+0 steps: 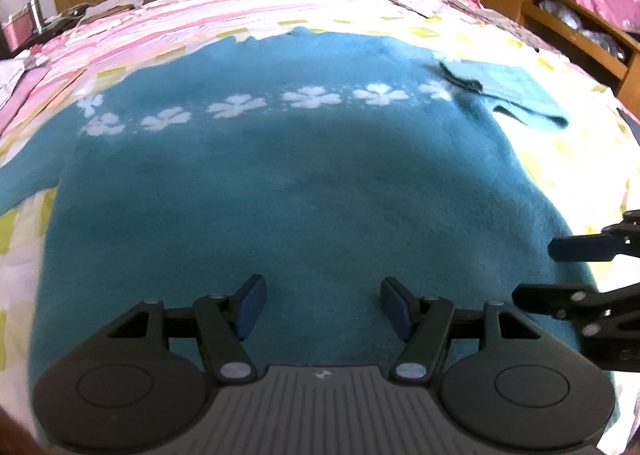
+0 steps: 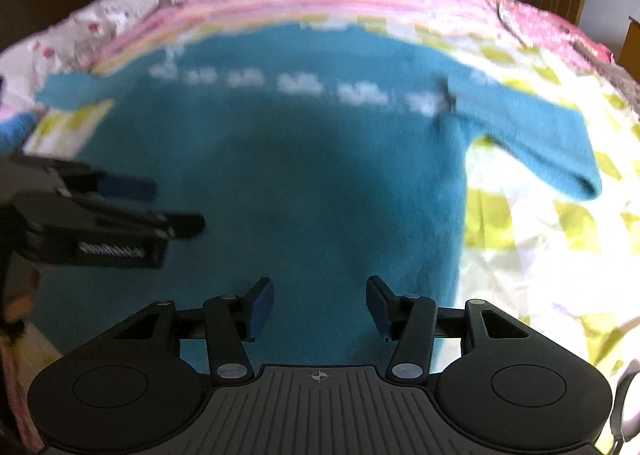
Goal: Fold small clothes
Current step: 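Move the right gripper to the sleeve cuff and grasp it, then lift the sleeve with the right gripper and carry it across the body, then lay the sleeve across the sweater body toward the other sleeve, then open the right gripper to release the sleeve while the left tool moves toward the other sleeve, then grasp the other sleeve's ribbed cuff with the left gripper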
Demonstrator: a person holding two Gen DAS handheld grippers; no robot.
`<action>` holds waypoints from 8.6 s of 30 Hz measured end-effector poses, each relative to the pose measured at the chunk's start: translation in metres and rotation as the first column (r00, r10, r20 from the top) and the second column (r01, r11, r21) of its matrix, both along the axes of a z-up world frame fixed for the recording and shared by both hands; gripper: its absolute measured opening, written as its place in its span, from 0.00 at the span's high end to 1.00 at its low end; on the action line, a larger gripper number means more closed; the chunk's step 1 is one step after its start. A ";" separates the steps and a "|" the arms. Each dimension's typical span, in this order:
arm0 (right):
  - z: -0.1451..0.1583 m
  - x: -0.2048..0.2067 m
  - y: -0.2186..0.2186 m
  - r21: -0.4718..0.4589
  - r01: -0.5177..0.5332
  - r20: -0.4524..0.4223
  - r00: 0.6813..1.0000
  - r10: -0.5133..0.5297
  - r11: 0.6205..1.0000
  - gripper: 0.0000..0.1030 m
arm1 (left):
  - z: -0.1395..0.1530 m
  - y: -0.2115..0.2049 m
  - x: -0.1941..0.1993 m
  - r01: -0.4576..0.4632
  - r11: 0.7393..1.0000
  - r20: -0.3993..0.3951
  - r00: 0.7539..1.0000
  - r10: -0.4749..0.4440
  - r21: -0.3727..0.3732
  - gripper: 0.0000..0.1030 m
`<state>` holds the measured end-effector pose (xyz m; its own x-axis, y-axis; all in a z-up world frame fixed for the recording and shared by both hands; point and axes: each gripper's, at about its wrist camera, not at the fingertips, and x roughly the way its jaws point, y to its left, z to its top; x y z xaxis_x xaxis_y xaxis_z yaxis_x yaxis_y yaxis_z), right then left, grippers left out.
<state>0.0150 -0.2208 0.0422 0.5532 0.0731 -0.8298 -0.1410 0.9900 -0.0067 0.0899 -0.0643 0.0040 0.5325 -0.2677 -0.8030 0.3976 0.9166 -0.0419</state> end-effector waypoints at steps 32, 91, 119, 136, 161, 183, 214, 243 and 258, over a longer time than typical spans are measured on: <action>-0.010 0.120 -0.052 -0.317 0.140 0.338 0.941 -0.026 0.938 0.68 | 0.005 -0.047 0.041 0.040 0.994 -0.008 0.999 -0.041 -0.104 0.33; 0.019 0.154 -0.076 -0.001 0.270 0.262 0.929 -0.260 0.963 0.88 | 0.006 -0.002 0.040 -0.008 0.983 0.023 1.000 0.012 -0.183 0.29; -0.004 0.217 0.057 0.276 0.207 0.226 0.935 -0.272 0.939 0.89 | -0.003 0.070 0.044 -0.131 0.970 0.027 0.990 0.139 -0.203 0.29; -0.014 0.236 0.104 0.348 0.159 0.167 0.959 -0.228 0.924 0.89 | -0.002 0.087 0.048 -0.164 0.971 0.067 0.982 0.178 -0.176 0.29; -0.018 0.251 0.152 0.390 0.029 0.162 0.982 -0.099 0.921 0.89 | 0.013 0.108 0.028 -0.235 0.954 0.085 0.964 0.254 -0.184 0.29; -0.032 0.256 0.174 0.371 -0.042 0.170 0.985 -0.024 0.928 0.88 | 0.016 0.111 0.029 -0.250 0.951 0.078 0.961 0.267 -0.180 0.27; -0.006 0.230 0.157 0.359 -0.153 0.247 0.967 0.065 0.921 0.71 | 0.010 0.111 0.030 -0.244 0.952 0.096 0.960 0.264 -0.182 0.24; -0.039 0.203 0.149 0.308 -0.079 0.332 0.943 -0.029 0.948 0.71 | -0.001 0.315 0.072 -0.765 0.563 0.106 0.561 0.821 -0.312 0.24; -0.044 0.199 0.155 0.280 -0.100 0.362 0.932 -0.008 0.955 0.70 | -0.023 0.363 0.125 -0.821 0.473 0.077 0.475 0.877 -0.320 0.24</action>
<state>0.2139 -0.0659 -0.0018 0.7970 0.3119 -0.5172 -0.2281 0.9484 0.2203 0.2147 0.2988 -0.0188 0.7270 0.2688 -0.6318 -0.5505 0.7781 -0.3025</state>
